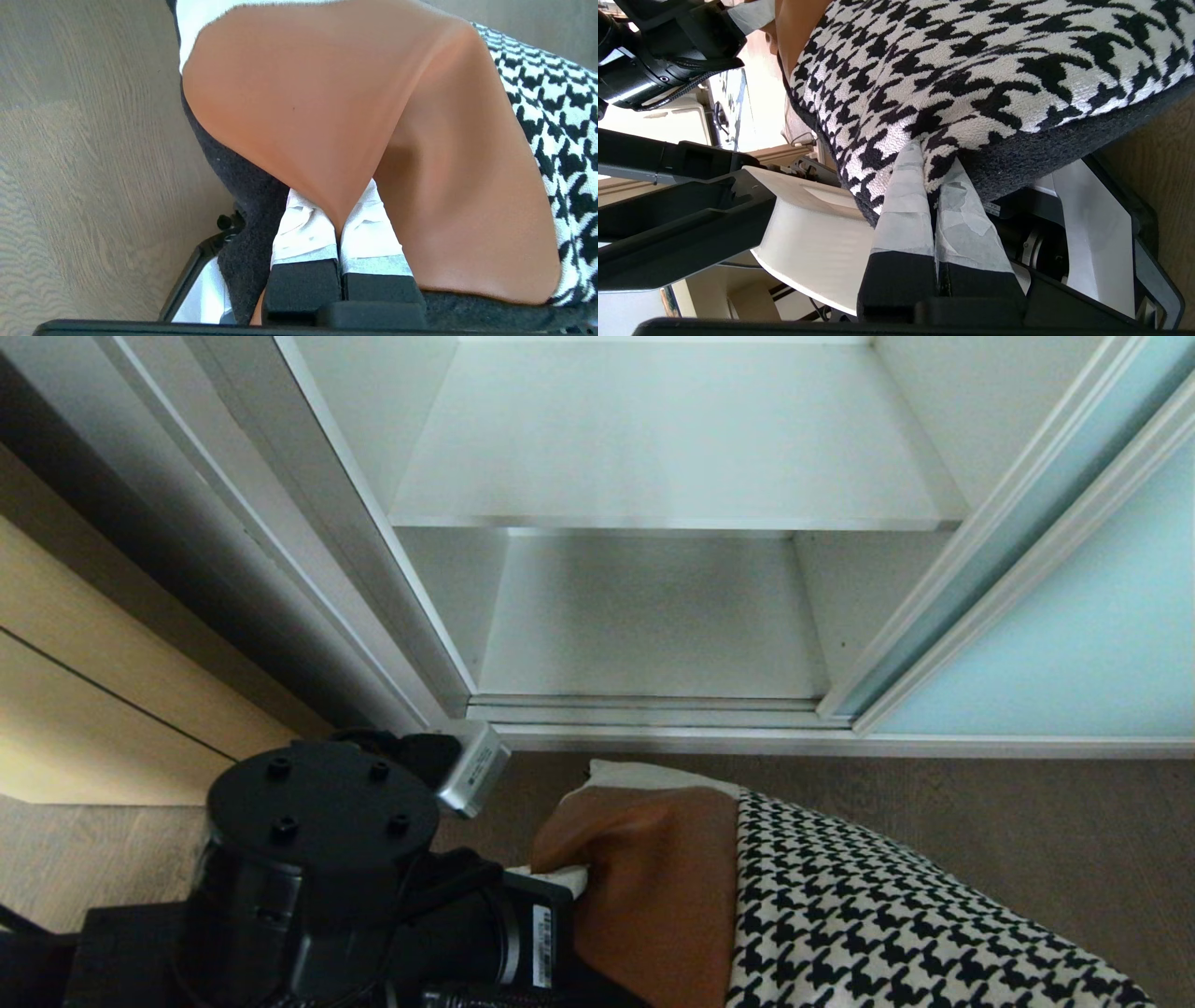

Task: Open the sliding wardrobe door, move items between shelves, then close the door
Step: Place the pillow on the higher shelf

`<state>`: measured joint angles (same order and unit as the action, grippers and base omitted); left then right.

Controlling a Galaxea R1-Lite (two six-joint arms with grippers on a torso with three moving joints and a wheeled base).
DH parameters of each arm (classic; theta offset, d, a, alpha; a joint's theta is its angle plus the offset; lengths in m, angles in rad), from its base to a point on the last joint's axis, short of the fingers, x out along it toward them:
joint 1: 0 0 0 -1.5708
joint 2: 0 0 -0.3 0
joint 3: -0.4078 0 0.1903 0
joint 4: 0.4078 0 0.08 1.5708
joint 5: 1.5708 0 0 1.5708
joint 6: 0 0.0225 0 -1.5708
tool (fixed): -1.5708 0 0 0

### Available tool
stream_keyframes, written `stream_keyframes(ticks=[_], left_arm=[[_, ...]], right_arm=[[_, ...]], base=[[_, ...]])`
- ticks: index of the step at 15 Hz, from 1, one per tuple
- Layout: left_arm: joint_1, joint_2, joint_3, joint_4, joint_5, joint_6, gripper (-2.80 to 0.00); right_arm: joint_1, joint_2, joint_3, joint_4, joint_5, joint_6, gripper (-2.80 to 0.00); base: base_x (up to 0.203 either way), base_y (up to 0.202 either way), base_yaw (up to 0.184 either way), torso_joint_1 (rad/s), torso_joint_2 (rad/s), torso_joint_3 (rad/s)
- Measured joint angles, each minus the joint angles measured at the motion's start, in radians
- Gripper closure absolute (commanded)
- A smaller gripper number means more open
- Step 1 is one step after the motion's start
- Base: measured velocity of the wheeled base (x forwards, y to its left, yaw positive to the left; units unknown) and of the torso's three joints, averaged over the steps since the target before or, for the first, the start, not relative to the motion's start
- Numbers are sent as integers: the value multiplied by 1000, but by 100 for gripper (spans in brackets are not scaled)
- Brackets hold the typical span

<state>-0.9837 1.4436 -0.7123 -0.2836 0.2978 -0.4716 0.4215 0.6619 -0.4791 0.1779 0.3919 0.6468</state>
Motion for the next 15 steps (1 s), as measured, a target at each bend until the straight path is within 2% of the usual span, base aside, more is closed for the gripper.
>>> stream_keyframes(ticks=[3,15], left_arm=[[-1,9,-13,1,15,-22,0],[-3,2,-3,2,32,-22,0]], right_arm=[[0,-4,0,0,0,2,0],[0,-17,4,0,-3,2,0]], base=[[0,0,0,4,5,110],[0,0,0,4,3,198]])
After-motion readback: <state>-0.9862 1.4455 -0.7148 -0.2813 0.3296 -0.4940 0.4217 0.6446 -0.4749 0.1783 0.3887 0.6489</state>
